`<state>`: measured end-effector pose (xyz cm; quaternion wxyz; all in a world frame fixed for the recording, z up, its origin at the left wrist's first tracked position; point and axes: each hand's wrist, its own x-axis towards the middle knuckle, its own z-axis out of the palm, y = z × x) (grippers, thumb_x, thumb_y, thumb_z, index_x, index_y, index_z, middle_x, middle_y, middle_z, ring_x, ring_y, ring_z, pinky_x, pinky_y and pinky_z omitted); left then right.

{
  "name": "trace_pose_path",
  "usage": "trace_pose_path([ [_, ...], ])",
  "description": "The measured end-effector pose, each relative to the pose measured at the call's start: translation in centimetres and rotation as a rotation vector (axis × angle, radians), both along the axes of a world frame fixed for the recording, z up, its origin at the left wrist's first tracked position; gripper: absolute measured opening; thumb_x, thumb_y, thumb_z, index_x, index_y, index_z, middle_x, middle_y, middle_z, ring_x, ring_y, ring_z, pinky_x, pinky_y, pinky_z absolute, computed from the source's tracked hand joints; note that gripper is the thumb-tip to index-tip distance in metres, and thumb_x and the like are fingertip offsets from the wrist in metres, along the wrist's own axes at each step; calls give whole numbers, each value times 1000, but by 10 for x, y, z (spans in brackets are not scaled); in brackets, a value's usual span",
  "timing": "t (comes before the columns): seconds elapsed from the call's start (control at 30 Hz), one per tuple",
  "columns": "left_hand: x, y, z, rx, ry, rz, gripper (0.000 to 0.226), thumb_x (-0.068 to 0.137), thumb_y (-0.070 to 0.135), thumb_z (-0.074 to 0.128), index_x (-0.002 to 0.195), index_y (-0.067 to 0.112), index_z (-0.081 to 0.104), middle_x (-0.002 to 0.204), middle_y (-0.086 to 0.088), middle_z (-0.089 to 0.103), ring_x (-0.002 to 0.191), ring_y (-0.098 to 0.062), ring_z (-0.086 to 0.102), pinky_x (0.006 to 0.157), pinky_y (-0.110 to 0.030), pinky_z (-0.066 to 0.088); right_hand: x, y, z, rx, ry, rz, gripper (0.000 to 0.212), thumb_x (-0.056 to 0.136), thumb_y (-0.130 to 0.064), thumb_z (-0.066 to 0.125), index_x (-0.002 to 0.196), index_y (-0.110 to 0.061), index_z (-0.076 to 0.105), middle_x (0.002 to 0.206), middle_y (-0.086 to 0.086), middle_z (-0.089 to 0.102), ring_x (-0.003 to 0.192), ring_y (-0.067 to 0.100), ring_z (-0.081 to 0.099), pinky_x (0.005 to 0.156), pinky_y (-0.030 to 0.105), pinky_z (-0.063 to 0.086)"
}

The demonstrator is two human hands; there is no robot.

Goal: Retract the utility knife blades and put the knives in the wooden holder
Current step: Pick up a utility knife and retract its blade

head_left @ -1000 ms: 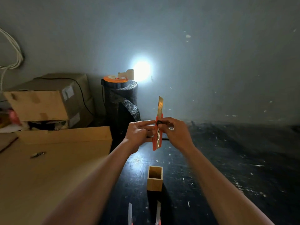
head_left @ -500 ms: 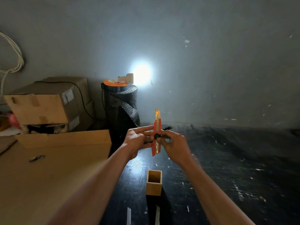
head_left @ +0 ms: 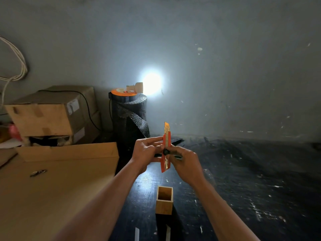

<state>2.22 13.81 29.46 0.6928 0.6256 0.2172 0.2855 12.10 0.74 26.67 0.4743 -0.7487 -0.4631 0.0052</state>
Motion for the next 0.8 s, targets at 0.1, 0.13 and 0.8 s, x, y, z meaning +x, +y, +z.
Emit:
trace_pose_path([
  [0.1,-1,-3,-4,1,1,3,29,90,-8,70,112,9,79,91,-7,84,78,-24,82,56,-35,65,-2,-1,-5,13,2,-9,27,93,-22,67,120,-28,69,108,-14,71,90,-6,62,84,10,48],
  [0.13,-1,-4,-5,1,-2,4,29,90,-7,70,113,9,78,92,-7,84,78,-24,82,57,-35,65,-2,-1,-4,23,5,-3,27,93,-22,67,119,-29,69,109,-15,70,89,-7,62,82,9,49],
  [0.8,-2,0,4,99,-22,49,31,86,0,78,116,9,79,102,-13,83,84,-29,82,72,-45,68,2,2,9,88,-24,77,26,88,-24,72,112,-28,67,107,-18,63,87,-3,65,74,2,47],
])
